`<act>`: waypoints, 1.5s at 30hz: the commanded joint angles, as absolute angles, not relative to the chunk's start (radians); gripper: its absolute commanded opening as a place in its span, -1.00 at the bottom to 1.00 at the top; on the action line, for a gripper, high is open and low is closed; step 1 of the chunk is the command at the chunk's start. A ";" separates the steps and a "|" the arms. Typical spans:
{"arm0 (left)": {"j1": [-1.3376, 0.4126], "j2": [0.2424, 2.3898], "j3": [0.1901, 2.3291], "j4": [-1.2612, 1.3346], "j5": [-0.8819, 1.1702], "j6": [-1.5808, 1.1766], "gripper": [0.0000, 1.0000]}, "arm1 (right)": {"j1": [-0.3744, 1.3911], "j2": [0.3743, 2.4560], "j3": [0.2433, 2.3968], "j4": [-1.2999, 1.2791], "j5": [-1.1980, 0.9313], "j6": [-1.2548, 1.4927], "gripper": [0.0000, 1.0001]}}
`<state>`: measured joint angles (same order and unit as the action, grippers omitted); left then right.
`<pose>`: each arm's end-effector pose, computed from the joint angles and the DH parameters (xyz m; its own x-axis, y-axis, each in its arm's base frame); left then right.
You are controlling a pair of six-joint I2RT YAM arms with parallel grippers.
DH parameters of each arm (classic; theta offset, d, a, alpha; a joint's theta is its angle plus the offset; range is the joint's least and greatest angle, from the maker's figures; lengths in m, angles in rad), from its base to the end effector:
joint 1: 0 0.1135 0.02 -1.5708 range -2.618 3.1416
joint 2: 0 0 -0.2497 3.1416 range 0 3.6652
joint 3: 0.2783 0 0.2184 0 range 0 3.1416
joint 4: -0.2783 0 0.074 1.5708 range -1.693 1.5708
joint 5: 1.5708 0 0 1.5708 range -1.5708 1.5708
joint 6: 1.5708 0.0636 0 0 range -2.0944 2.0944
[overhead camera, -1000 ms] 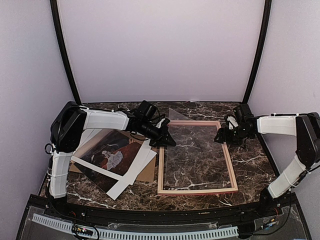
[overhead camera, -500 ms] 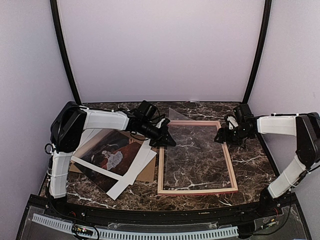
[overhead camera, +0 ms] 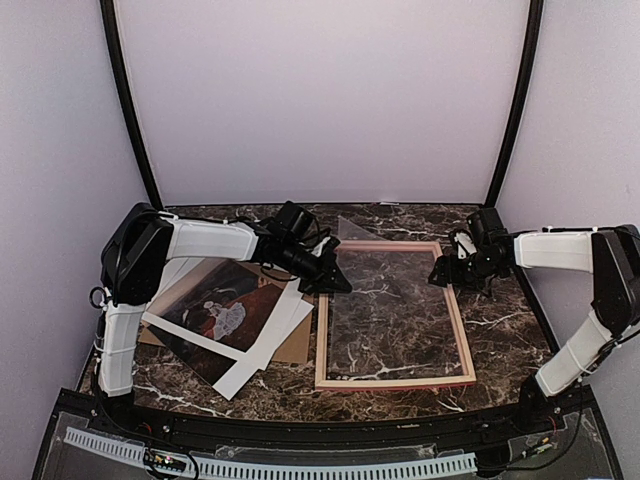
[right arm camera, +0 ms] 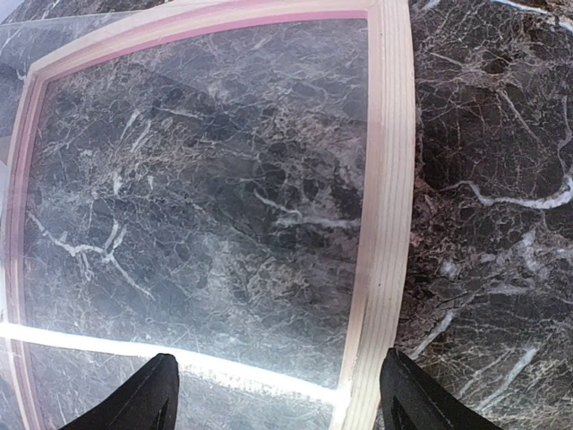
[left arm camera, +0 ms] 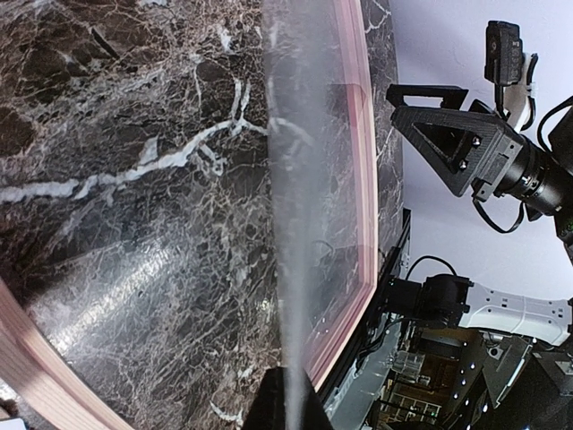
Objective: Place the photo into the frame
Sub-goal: Press the glass panel against the frame body.
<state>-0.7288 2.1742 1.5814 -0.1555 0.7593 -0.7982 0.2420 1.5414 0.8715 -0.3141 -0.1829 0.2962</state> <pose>0.3121 -0.3373 0.1698 -0.9697 0.1694 -0.1761 0.2364 0.4676 -0.8517 0.2789 0.0808 0.1660 -0.8706 0.0808 -0.4854 -0.0829 0.9483 0.3065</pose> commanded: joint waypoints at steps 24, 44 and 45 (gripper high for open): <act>-0.732 2.121 1.617 -0.181 0.754 -0.766 -0.93 | 0.247 1.536 0.882 -0.299 -0.182 0.292 0.57; -0.727 2.130 1.621 -0.186 0.758 -0.758 -0.94 | 0.247 1.537 0.876 -0.292 -0.185 0.295 0.57; -0.726 2.131 1.621 -0.186 0.758 -0.758 -0.94 | 0.247 1.537 0.875 -0.292 -0.186 0.295 0.57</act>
